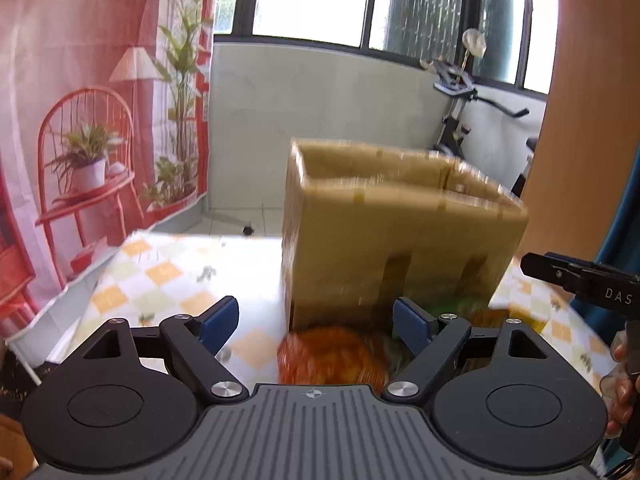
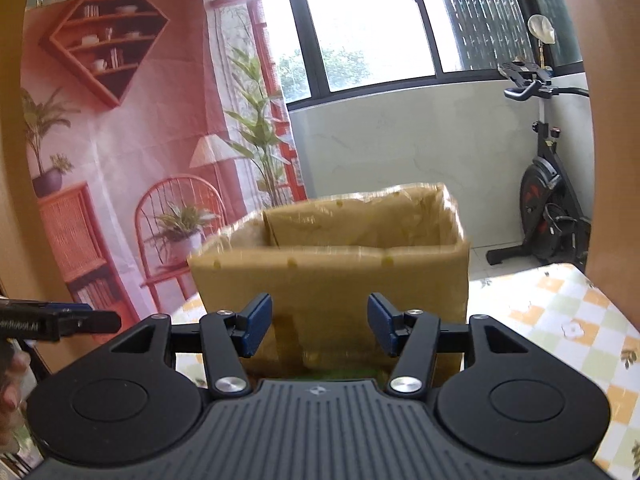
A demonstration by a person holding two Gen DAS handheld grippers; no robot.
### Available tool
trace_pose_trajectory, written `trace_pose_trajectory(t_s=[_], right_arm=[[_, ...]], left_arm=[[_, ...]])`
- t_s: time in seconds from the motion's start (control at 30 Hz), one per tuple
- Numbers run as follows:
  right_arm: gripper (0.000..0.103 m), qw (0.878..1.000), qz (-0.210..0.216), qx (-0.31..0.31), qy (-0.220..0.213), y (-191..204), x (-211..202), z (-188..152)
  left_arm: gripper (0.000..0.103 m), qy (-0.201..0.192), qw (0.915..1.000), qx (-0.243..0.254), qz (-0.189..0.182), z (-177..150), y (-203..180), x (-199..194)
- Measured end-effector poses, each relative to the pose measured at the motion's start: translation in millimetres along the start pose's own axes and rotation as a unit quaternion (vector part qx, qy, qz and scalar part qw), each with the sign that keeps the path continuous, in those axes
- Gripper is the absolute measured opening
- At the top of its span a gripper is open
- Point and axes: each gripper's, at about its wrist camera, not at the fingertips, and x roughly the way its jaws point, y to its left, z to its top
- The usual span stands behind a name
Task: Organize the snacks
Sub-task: 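Move both grippers back down to the snack pile beside the box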
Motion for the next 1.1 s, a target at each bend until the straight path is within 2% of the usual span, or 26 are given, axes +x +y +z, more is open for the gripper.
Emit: trace_pose_trajectory(t_s=[0.17, 0.33, 0.47, 0.53, 0.67, 0.8, 0.97, 1.1], right_arm=[[0.057, 1.0, -0.014, -0.017, 0.019, 15, 6, -40], [0.057, 0.998, -0.014, 0.0, 0.058, 20, 20, -71], [0.062, 0.997, -0.02, 0.017, 0.069, 16, 24, -80], [0.063, 0.997, -0.027, 0.021, 0.067, 13, 24, -81], [0.063, 0.996, -0.033, 0.036, 0.069, 7, 22, -84], [0.063, 0.996, -0.033, 0.043, 0.074, 5, 24, -86], [0.063, 0.995, -0.031, 0.045, 0.078, 5, 24, -88], [0.063, 0.995, -0.032, 0.053, 0.083, 2, 25, -91]], left_arm=[[0.086, 0.036, 0.9988, -0.032, 0.012, -38, 14, 16], [0.086, 0.074, 0.9951, -0.043, 0.049, -67, 23, 30], [0.086, 0.092, 0.9926, -0.069, 0.041, -77, 31, 32], [0.086, 0.082, 0.9938, -0.063, 0.039, -79, 28, 29], [0.092, 0.06, 0.9978, -0.025, 0.01, -77, 16, 29], [0.092, 0.077, 0.9968, 0.014, -0.016, -84, 0, 38], [0.095, 0.11, 0.9937, 0.022, 0.005, -93, -2, 59], [0.097, 0.109, 0.9937, 0.025, 0.005, -98, -1, 60]])
